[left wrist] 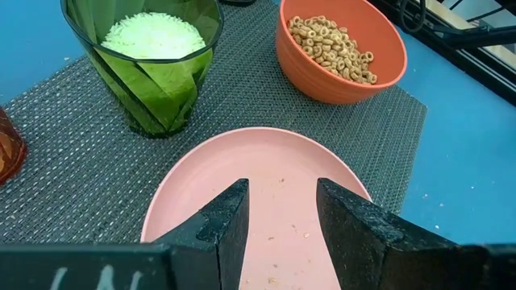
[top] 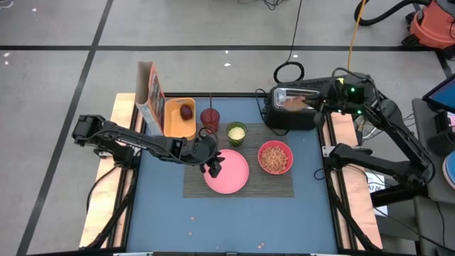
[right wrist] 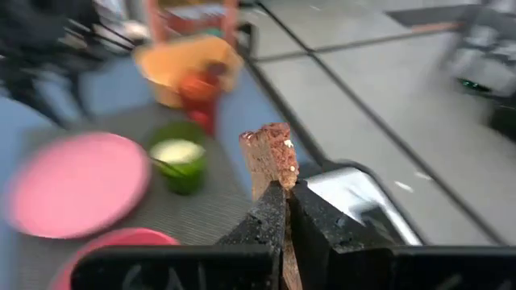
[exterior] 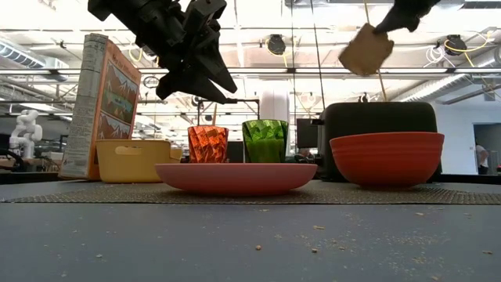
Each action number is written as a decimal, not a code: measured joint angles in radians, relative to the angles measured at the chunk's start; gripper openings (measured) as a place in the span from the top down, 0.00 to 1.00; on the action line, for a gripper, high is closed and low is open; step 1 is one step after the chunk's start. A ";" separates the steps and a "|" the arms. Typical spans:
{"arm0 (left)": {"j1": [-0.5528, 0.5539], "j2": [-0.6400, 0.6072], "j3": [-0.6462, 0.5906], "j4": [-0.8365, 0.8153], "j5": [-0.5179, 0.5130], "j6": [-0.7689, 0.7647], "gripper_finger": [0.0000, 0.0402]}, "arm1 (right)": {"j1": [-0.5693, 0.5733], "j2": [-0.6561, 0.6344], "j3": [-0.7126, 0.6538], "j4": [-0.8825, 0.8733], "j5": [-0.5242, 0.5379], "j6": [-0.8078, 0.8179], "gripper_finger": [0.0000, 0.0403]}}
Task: Arrange a breakfast setting
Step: Put the toasted bread on the pink plate
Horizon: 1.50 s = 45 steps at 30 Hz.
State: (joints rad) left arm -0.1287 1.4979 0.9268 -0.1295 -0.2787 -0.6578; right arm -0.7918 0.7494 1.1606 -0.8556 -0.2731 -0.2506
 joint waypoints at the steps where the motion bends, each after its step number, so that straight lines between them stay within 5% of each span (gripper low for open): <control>1: 0.000 0.000 0.000 0.000 0.000 0.003 0.62 | 0.001 0.003 0.000 0.010 -0.044 0.016 0.98; 11: -0.035 0.000 0.000 -0.001 0.000 0.027 0.62 | 0.069 0.035 -0.002 0.120 -0.278 0.185 0.98; 19: -0.111 0.000 0.000 0.000 0.001 0.027 0.62 | 0.203 0.037 -0.151 0.434 -0.361 0.369 0.98; 34: -0.225 0.000 0.000 0.000 0.001 0.021 0.62 | 0.527 0.179 -0.514 1.262 -0.353 0.709 0.98; 45: -0.300 0.000 0.000 -0.001 0.001 0.026 0.62 | 0.692 0.425 -0.519 1.323 -0.182 0.710 0.98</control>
State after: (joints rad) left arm -0.4290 1.4979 0.9268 -0.1306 -0.2781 -0.6319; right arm -0.0999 1.1748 0.6415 0.4674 -0.4549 0.4592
